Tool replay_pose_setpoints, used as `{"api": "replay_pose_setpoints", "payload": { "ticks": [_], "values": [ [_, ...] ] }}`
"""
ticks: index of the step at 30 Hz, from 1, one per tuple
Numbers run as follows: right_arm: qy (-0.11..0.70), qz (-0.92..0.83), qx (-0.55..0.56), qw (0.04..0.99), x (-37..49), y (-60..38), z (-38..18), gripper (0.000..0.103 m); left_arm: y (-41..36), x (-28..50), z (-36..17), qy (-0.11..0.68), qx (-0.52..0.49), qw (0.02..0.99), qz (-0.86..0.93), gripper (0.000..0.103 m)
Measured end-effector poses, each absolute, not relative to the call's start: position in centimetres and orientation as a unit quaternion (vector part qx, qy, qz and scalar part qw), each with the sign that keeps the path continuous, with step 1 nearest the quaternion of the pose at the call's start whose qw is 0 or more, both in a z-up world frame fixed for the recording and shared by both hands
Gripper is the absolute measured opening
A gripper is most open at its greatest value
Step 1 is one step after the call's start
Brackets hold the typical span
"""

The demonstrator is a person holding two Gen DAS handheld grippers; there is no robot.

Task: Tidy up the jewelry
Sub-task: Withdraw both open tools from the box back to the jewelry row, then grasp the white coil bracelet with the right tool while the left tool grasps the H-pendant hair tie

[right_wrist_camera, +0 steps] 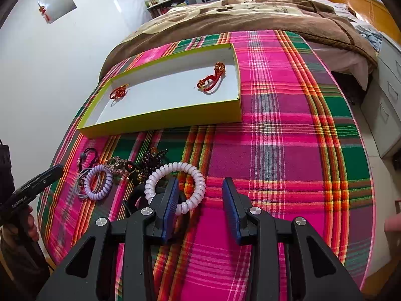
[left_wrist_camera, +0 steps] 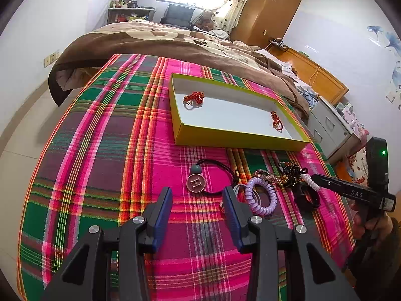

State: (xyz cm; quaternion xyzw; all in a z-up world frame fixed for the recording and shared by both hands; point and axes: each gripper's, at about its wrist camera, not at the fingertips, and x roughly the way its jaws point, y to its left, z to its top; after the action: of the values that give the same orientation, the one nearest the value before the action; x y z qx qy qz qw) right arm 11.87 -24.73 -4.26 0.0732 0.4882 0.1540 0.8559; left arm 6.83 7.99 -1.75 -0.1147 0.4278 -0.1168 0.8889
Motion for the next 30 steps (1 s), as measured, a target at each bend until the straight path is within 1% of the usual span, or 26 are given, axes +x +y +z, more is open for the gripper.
{"api": "replay_pose_setpoints", "payload": {
  "ticks": [4, 7, 12, 14, 16, 18, 19, 25, 28, 30],
  "values": [
    [0.502, 0.171, 0.057, 0.846, 12.4, -24.2, -3.9, 0.027, 8.0, 6.9, -1.8, 0.43, -0.115, 0.888, -0.115, 0.041],
    [0.504, 0.175, 0.029, 0.845, 12.6, -23.3, -3.7, 0.026, 7.7, 7.0, -1.9, 0.432, -0.113, 0.887, -0.115, 0.041],
    [0.507, 0.19, 0.045, 0.84, 12.6, -23.8, -4.0, 0.025, 7.3, 7.3, -2.1, 0.437, -0.106, 0.886, -0.118, 0.041],
    [0.508, 0.196, 0.058, 0.837, 12.5, -24.1, -4.1, 0.018, 7.3, 7.4, -2.1, 0.438, -0.105, 0.885, -0.115, 0.041],
    [0.51, 0.2, 0.061, 0.835, 12.8, -24.1, -4.1, 0.016, 7.2, 7.5, -2.1, 0.439, -0.104, 0.885, -0.115, 0.041],
    [0.513, 0.202, 0.066, 0.832, 13.1, -24.3, -4.1, 0.008, 7.1, 7.5, -2.0, 0.439, -0.103, 0.885, -0.114, 0.041],
    [0.514, 0.202, 0.066, 0.831, 13.3, -24.3, -4.2, 0.007, 7.1, 7.5, -2.1, 0.439, -0.103, 0.885, -0.116, 0.041],
    [0.525, 0.213, 0.046, 0.823, 13.8, -23.6, -4.6, 0.007, 7.5, 7.8, -2.3, 0.443, -0.105, 0.884, -0.108, 0.041],
    [0.533, 0.214, 0.024, 0.818, 14.0, -23.0, -4.8, 0.011, 7.4, 7.9, -2.4, 0.444, -0.103, 0.883, -0.109, 0.041],
    [0.534, 0.211, 0.01, 0.818, 14.1, -22.6, -4.8, 0.012, 7.3, 8.0, -2.4, 0.445, -0.103, 0.883, -0.11, 0.041]
  ]
}}
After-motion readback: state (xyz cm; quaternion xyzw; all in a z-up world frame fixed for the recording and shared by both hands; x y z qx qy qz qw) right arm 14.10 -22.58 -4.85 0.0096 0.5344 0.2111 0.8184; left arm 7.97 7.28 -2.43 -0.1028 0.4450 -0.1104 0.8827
